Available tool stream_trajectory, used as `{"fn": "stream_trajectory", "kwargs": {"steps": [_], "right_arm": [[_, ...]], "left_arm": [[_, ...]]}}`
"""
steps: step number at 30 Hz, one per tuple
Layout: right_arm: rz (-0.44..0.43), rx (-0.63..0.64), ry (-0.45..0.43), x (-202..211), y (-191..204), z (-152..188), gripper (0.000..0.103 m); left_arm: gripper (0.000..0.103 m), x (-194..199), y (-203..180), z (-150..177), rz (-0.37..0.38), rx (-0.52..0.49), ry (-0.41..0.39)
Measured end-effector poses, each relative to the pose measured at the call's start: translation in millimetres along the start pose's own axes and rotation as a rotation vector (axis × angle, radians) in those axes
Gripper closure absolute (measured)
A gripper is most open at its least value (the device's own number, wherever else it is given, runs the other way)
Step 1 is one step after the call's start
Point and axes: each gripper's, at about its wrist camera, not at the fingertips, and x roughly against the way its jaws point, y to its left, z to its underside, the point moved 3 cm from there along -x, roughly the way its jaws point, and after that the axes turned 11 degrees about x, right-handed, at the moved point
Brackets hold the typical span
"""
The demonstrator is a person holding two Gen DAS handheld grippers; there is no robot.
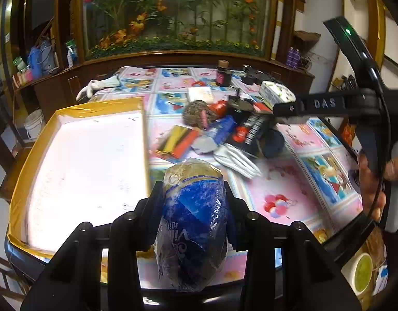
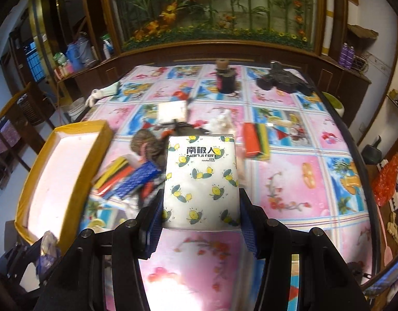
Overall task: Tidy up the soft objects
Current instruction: 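Drop the blue bag into the white box with left while right drops bee-print tissue pack in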
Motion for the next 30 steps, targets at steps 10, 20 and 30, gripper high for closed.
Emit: {"fn": "stream_trajectory", "kwargs": {"steps": [10, 20, 30], "right_arm": [[-0.208, 0.088, 0.037, -40.8, 83.1, -55.6, 0.052], [-0.307, 0.154, 0.09, -136.1, 156.6, -118.8, 0.051], [-0.314, 0.113, 0.123, -208.2, 172.1, -141.3, 0.044]], "left_arm": [[0.064, -32.7, 108.8, -69.2, -0.121, 0.126, 0.003], [0.063, -114.8, 169.1, -112.4, -0.088, 0.274, 0.105], [0.042, -142.4, 195.0, -114.9, 0.003, 0.448, 0.167]]}}
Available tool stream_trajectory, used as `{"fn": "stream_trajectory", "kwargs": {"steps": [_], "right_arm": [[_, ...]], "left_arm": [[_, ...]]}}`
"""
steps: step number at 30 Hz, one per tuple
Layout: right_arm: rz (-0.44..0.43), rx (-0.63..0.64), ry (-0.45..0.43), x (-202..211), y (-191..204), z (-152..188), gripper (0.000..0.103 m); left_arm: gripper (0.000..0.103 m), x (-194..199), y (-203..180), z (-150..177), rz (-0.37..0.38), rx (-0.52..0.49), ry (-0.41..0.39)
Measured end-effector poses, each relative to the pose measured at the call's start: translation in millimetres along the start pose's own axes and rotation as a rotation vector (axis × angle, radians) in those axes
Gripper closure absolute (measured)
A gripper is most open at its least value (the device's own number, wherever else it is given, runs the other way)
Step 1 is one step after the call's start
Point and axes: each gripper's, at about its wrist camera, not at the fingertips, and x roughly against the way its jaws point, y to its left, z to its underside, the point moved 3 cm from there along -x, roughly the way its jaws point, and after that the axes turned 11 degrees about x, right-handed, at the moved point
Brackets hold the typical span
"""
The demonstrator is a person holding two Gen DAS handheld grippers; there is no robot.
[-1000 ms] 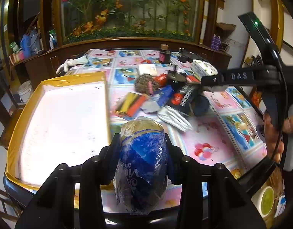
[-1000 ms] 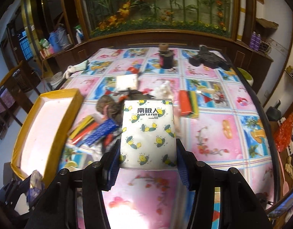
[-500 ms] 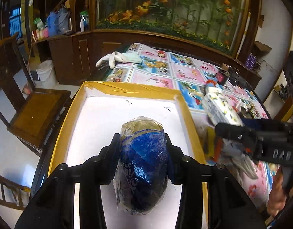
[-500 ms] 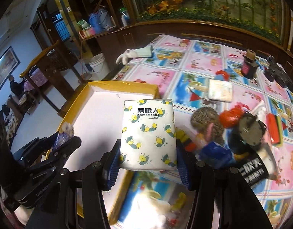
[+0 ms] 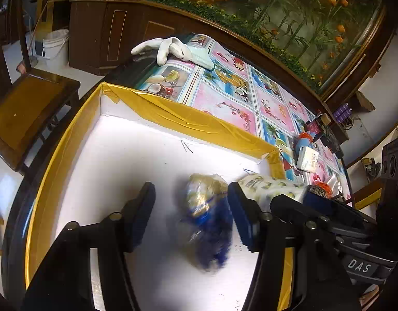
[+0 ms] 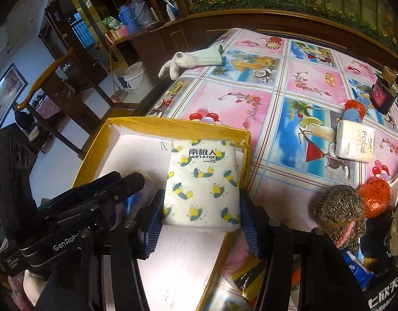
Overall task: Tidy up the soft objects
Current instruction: 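Drop the blue bag into the white box with left while right drops bee-print tissue pack in, then grasp the blue tissue packet on the table with the left gripper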
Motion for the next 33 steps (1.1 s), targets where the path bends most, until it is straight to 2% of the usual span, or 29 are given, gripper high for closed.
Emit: {"fn": "stream_trajectory", "kwargs": {"steps": [2, 6, 12, 14, 17, 20, 23, 25, 30, 33], "right_arm": [[0.004, -0.006, -0.018, 2.4, 1.1, 2.3, 0.036], [0.034, 0.015, -0.042, 19.5, 3.7, 10.4, 0.034], [0.103, 0.043, -0.115, 65.9, 2.4, 41.2, 0.025], [0.113, 0.033, -0.143, 82.3, -1.2, 56.5, 0.024], [0.122, 0.012, -0.17, 102.5, -8.8, 76.9, 0.024], [0.146, 0.0, -0.194, 125.2, -18.2, 98.9, 0.023], [0.165, -0.019, -0.215, 143.6, -28.1, 117.1, 0.022], [0.166, -0.037, -0.222, 153.0, -35.3, 128.3, 0.022], [0.163, -0.082, -0.234, 174.7, -55.3, 154.2, 0.021], [0.15, -0.112, -0.235, 183.7, -64.0, 166.2, 0.021]], "left_arm": [[0.042, 1.7, -1.5, 1.4, 0.002, -0.002, 0.001], [0.042, 16.9, -9.5, 10.0, 0.022, -0.017, -0.011], [0.041, 35.9, -46.1, 51.3, 0.021, -0.151, -0.07], [0.041, 29.2, -50.9, 63.9, 0.002, -0.175, -0.07], [0.041, 14.0, -47.5, 78.2, -0.05, -0.185, -0.018], [0.041, 22.3, -41.4, 77.2, -0.083, -0.164, -0.046], [0.041, 25.9, -36.6, 80.7, -0.153, -0.2, -0.053], [0.041, 24.9, -31.4, 84.1, -0.173, -0.21, -0.041], [0.041, 40.0, -32.0, 81.2, -0.153, -0.176, -0.075], [0.041, 62.7, -48.2, 83.0, -0.103, -0.179, -0.12]]}}
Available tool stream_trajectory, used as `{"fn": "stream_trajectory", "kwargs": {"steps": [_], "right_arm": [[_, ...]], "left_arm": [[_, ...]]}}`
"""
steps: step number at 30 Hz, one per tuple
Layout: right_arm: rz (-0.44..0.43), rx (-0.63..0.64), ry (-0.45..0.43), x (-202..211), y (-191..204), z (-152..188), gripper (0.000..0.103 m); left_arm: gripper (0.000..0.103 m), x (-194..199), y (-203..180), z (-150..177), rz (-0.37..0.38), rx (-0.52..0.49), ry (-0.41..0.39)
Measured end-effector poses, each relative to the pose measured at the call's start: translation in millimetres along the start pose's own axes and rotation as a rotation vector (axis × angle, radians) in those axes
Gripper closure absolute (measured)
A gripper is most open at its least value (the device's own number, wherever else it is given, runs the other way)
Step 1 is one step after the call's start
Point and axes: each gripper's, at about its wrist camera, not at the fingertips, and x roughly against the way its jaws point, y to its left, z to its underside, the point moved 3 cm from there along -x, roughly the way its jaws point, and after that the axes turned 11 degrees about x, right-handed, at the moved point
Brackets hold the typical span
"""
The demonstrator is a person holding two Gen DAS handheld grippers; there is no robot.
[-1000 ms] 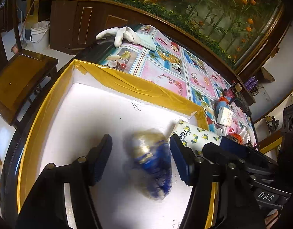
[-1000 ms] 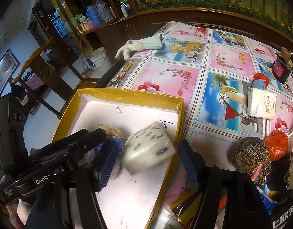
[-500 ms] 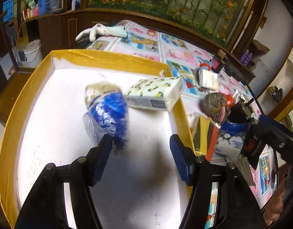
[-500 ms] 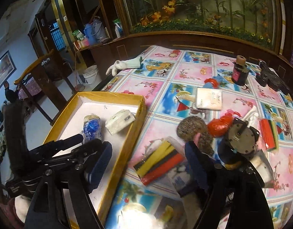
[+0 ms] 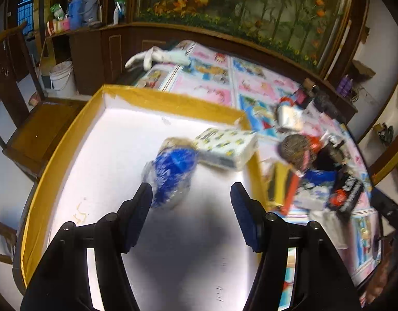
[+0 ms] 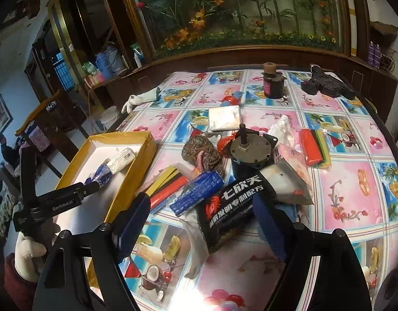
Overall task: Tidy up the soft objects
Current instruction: 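Grasp the blue tissue packet on the table with the left gripper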
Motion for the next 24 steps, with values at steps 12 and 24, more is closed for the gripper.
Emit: {"fn": "stream_trajectory", "kwargs": {"steps": [12, 24], "right_arm": [[0.117, -0.023, -0.036, 36.5, -43.4, 28.4, 0.013], [0.192, -0.201, -0.027, 42.5, -132.0, 66.3, 0.013]], "left_arm": [[0.017, 46.1, -99.3, 47.6, 0.211, -0.12, 0.015], [0.017, 14.3, -139.1, 77.0, 0.156, -0.214, 0.106]]}}
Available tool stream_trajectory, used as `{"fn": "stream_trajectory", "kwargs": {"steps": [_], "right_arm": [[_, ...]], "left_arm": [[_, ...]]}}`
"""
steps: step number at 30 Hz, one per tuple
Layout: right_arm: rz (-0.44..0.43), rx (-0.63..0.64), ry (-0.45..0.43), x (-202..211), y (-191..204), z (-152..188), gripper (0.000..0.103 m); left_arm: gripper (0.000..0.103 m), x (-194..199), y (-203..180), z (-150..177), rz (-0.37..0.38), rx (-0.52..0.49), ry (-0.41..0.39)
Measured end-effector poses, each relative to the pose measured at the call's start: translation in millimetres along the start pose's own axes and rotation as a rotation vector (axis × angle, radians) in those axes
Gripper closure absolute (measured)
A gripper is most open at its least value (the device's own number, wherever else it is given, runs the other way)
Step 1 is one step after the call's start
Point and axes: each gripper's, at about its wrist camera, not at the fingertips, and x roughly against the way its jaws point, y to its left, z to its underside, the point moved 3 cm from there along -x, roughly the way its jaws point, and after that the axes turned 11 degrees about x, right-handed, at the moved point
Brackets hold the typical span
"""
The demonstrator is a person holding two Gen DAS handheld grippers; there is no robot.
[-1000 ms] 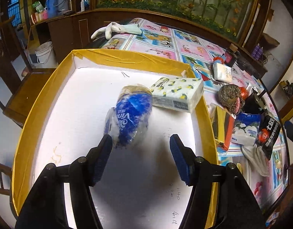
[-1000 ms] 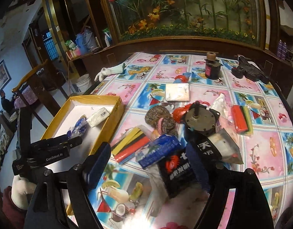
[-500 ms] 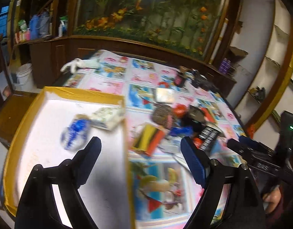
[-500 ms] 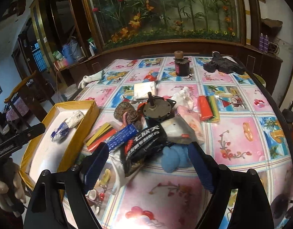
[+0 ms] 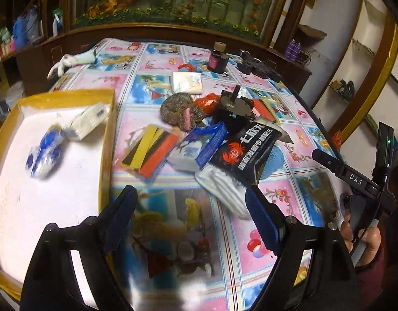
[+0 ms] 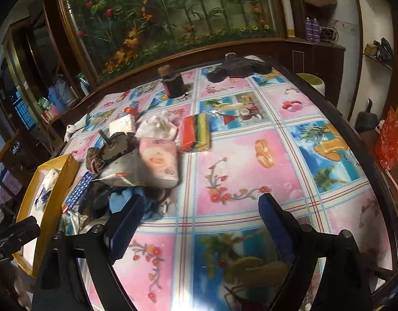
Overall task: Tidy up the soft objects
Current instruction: 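Grasp the blue tissue packet on the table with the left gripper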
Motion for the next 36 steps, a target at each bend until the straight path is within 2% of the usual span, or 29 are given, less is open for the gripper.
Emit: {"fn": "stream_trajectory", "kwargs": {"steps": [5, 6, 8, 11, 15, 18, 19, 20, 21, 24, 36], "right_arm": [[-0.001, -0.029, 0.002, -11.0, -10.1, 3.3, 0.013], [-0.005, -0.032, 0.0, -13.3, -11.4, 3.3, 0.013], [-0.01, -0.035, -0.003, -14.9, -12.7, 4.9, 0.013], [-0.026, -0.05, 0.003, -23.4, -19.0, 8.0, 0.013], [-0.051, -0.082, 0.011, -28.6, -24.4, 10.0, 0.013], [-0.056, -0.084, 0.018, -31.3, -23.4, 10.3, 0.013], [-0.054, -0.076, 0.018, -32.0, -22.3, 10.0, 0.013], [-0.051, -0.069, 0.018, -32.0, -20.0, 10.0, 0.013], [-0.046, -0.06, 0.018, -32.3, -17.1, 9.9, 0.013], [-0.037, -0.031, 0.019, -33.4, -10.8, 9.0, 0.013], [-0.045, -0.057, 0.039, -39.4, -16.7, 10.0, 0.013]], "left_arm": [[0.018, -24.3, -17.0, -22.9, -0.066, -0.142, 0.0], [0.022, -31.0, -19.2, -26.9, -0.082, -0.167, 0.004], [0.029, -41.6, -20.5, -30.9, -0.092, -0.201, 0.018], [0.029, -56.9, -21.1, -34.1, -0.113, -0.244, 0.035], [0.029, -80.5, -20.1, -31.7, -0.131, -0.277, 0.096], [0.029, -89.0, -19.0, -29.7, -0.112, -0.263, 0.116], [0.035, -89.1, -18.9, -30.1, -0.105, -0.251, 0.114], [0.046, -88.0, -18.5, -30.6, -0.087, -0.237, 0.111], [0.066, -86.5, -18.2, -30.6, -0.054, -0.217, 0.12], [0.074, -76.5, -21.3, -29.8, -0.064, -0.215, 0.08], [0.074, -12.5, -27.7, -1.9, 0.08, -0.172, 0.017]]}}
